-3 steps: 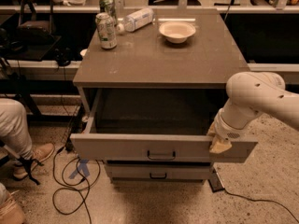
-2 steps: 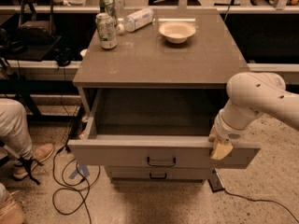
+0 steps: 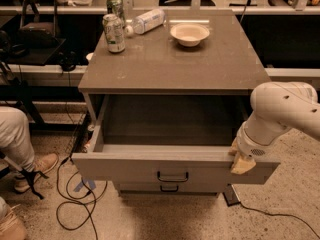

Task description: Open top drawer

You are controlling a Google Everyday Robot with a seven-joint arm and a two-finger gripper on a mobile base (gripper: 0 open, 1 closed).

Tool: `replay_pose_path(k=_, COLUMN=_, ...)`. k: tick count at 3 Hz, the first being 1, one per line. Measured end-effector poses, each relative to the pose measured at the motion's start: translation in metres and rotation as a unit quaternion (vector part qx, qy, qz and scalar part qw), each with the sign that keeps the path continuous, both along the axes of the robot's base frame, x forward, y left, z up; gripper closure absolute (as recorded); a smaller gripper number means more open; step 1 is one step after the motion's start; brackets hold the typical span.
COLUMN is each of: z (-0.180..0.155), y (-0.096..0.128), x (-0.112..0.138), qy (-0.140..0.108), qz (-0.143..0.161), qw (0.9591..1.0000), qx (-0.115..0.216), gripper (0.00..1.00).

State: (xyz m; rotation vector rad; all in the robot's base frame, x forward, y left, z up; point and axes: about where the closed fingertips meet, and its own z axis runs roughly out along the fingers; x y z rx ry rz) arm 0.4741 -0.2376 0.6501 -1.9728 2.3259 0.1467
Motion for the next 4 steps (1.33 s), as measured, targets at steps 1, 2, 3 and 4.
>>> replay_pose_path(k=1, z=-0.0011, y=0.0002, x=-0.0009, qy=0.001, qz=0.0, qw=1.0, qx=0.0, gripper=0.74)
replay_pose_path(k=2, z=-0.0018, y=0.0003, x=-0.0015, qy=0.002, qz=0.001, qw=1.0, qx=0.0, gripper=0.5)
replay_pose_path(k=3, z=-0.0025, y=0.0004, x=-0.0021, qy=0.003, qz=0.001, qw=1.0, qx=0.0, gripper=0.28)
replay_pose_path(k=4, z=-0.0033, y=-0.0016, x=-0.0104, qy=0.011, qz=0.009, qw=0.9999, qx=-0.004, gripper=0.05)
